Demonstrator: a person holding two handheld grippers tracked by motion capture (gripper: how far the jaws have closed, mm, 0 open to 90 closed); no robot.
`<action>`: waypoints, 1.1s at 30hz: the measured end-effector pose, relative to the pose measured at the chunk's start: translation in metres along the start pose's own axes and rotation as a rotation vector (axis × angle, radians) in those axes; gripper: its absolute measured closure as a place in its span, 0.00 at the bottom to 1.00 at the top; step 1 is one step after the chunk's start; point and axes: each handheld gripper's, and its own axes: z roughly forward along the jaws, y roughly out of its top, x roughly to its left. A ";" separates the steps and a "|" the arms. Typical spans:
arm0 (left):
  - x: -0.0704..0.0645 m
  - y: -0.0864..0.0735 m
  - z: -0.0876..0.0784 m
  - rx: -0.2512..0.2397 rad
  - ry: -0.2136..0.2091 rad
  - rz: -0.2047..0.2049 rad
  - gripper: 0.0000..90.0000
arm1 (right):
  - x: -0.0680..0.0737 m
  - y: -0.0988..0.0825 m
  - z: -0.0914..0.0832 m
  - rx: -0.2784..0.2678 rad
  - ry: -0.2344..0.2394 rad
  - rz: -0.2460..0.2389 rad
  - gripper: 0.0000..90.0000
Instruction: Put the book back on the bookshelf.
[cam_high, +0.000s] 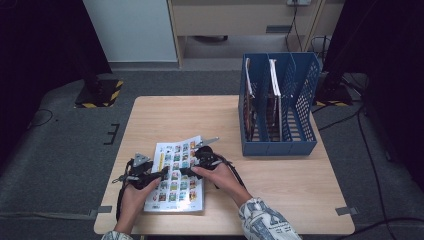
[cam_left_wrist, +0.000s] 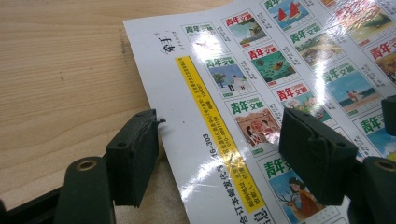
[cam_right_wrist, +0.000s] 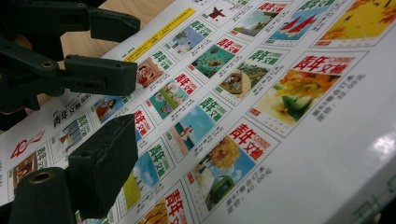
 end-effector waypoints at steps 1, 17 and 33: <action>0.000 0.000 0.000 0.001 0.000 -0.001 0.31 | -0.001 0.000 0.000 0.002 0.002 0.000 0.17; -0.001 0.000 0.000 -0.001 0.004 0.000 0.31 | 0.003 0.012 -0.010 -0.005 -0.002 -0.013 0.32; 0.000 0.000 -0.001 0.004 0.007 -0.001 0.30 | 0.012 0.024 -0.001 0.006 0.006 0.021 0.30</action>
